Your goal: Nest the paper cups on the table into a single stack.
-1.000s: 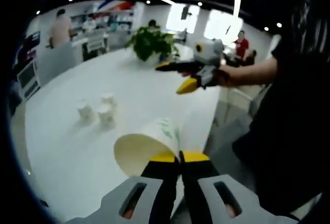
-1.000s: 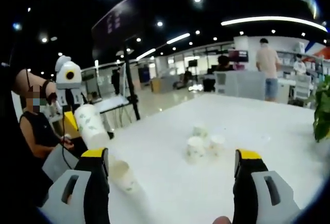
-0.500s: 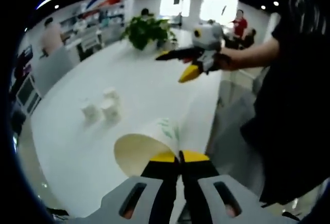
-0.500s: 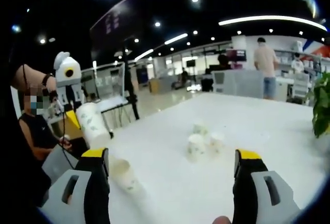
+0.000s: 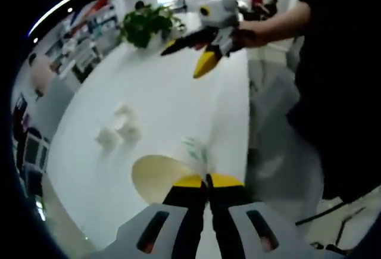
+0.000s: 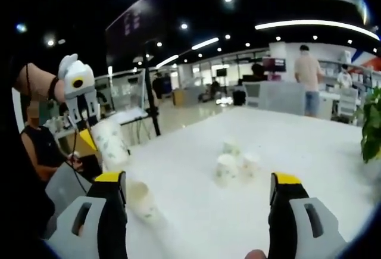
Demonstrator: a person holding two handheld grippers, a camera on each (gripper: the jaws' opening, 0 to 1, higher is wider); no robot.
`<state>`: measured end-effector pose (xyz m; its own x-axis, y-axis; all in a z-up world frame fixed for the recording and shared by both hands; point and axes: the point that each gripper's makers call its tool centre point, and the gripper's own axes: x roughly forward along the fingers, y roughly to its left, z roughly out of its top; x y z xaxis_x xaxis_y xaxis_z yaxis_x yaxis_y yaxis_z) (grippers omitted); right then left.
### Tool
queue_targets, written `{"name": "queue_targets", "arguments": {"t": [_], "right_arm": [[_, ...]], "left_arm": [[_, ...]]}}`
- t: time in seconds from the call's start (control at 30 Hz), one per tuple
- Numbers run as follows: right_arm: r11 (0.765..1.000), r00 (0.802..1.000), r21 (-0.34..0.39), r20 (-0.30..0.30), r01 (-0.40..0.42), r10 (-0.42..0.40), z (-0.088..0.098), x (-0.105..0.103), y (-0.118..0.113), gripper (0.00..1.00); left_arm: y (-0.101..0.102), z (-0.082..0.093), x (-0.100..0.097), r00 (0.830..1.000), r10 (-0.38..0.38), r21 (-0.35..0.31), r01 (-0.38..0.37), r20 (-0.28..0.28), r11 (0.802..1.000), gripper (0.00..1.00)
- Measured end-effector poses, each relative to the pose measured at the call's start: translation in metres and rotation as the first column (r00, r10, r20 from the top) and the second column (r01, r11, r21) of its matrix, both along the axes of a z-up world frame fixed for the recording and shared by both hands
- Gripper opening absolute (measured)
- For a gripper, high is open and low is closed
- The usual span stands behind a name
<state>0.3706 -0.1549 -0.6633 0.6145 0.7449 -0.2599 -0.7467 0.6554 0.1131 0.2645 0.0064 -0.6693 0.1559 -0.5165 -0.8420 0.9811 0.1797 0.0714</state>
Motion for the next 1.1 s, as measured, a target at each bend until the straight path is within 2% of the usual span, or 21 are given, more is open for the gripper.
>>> {"name": "queue_targets", "arguments": {"t": [0.07, 0.17, 0.3, 0.43, 0.6, 0.67, 0.7, 0.77, 0.9, 0.97, 1.0, 1.1], "right_arm": [[1.0, 1.0, -0.008, 0.004, -0.006, 0.006, -0.001, 0.001, 0.001, 0.99], [1.0, 1.0, 0.001, -0.001, -0.003, 0.003, -0.003, 0.003, 0.0, 0.99], [1.0, 1.0, 0.0, 0.012, -0.008, 0.008, -0.001, 0.005, -0.001, 0.97], [1.0, 1.0, -0.005, 0.015, -0.011, 0.011, -0.002, 0.007, -0.002, 0.97], [1.0, 1.0, 0.006, 0.006, -0.003, 0.003, -0.003, 0.009, -0.003, 0.97], [1.0, 1.0, 0.009, 0.009, -0.004, 0.004, -0.002, 0.009, -0.002, 0.97], [1.0, 1.0, 0.008, 0.011, -0.006, 0.006, -0.001, 0.009, -0.001, 0.97], [1.0, 1.0, 0.004, 0.011, -0.008, 0.008, -0.001, 0.009, -0.001, 0.97], [1.0, 1.0, -0.009, 0.01, -0.013, 0.013, -0.002, 0.009, -0.001, 0.96], [1.0, 1.0, -0.01, 0.006, -0.014, 0.014, -0.003, 0.008, -0.002, 0.96], [1.0, 1.0, -0.012, 0.004, -0.013, 0.013, -0.004, 0.008, -0.002, 0.96], [1.0, 1.0, -0.018, 0.003, -0.01, 0.01, -0.005, 0.008, -0.004, 0.96]], "left_arm": [[0.0, -0.005, -0.001, 0.997, -0.07, 0.051, 0.068, 0.025, 0.996, 0.0], [0.006, -0.011, -0.001, 0.992, -0.121, 0.116, 0.115, 0.037, 0.986, 0.0], [0.004, -0.011, 0.002, 0.988, -0.143, 0.124, 0.136, 0.052, 0.983, 0.0], [0.007, -0.016, 0.003, 0.976, -0.211, 0.184, 0.196, 0.062, 0.963, 0.0], [0.01, -0.021, 0.005, 0.963, -0.258, 0.217, 0.238, 0.071, 0.947, 0.0], [0.013, -0.024, 0.004, 0.958, -0.281, 0.243, 0.259, 0.061, 0.935, 0.0], [0.013, -0.025, 0.004, 0.945, -0.321, 0.26, 0.295, 0.067, 0.92, 0.0], [0.012, -0.025, 0.003, 0.938, -0.339, 0.26, 0.311, 0.069, 0.914, 0.0], [0.011, -0.027, 0.002, 0.941, -0.334, 0.26, 0.308, 0.061, 0.915, 0.0], [0.013, -0.03, 0.0, 0.936, -0.348, 0.279, 0.322, 0.048, 0.904, 0.0], [0.013, -0.031, 0.0, 0.929, -0.368, 0.288, 0.339, 0.05, 0.895, 0.0], [0.011, -0.03, -0.002, 0.927, -0.371, 0.287, 0.343, 0.048, 0.894, 0.0]]}}
